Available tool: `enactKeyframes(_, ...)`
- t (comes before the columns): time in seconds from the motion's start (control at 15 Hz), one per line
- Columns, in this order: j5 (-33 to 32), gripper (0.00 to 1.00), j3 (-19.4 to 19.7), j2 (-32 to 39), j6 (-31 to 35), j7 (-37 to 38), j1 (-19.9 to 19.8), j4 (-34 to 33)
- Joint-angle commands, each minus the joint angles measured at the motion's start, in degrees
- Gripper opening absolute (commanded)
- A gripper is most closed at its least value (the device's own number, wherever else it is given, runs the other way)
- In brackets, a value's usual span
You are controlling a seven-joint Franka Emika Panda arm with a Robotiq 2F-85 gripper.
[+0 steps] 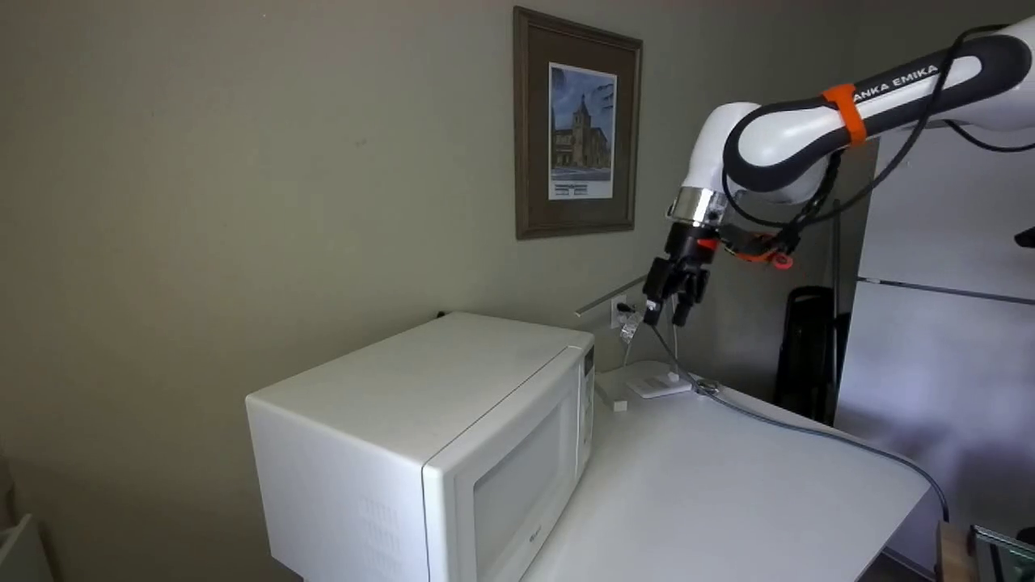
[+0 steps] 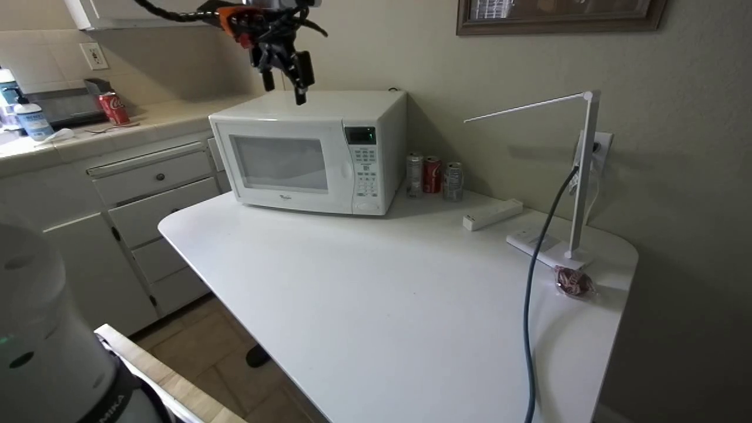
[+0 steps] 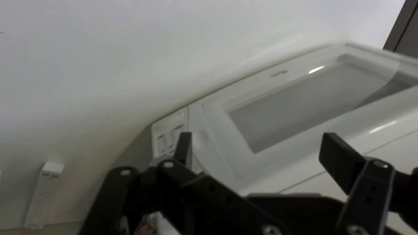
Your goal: Move the metal thing to the right
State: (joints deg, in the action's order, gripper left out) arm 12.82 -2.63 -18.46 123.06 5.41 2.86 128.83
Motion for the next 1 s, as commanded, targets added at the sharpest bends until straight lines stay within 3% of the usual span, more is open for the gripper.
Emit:
enactKeyframes(0.0,-6.40,1.00,0.59,4.39,1.81,7.34,-4.66,-7.46)
enactKeyframes(0.33,-21.68,1.00,1.46,10.51,8.14,15.93,-10.48,-13.88)
enactKeyframes(0.6,-38.80,1.00,2.20,15.64,13.99,26.55,-12.82,-16.85)
enactKeyframes(0.67,-32.23,1.00,3.36,12.68,12.45,20.83,-11.22,-14.62)
enactKeyframes(0.93,-37.08,1.00,3.85,15.54,13.86,24.43,-11.35,-16.44)
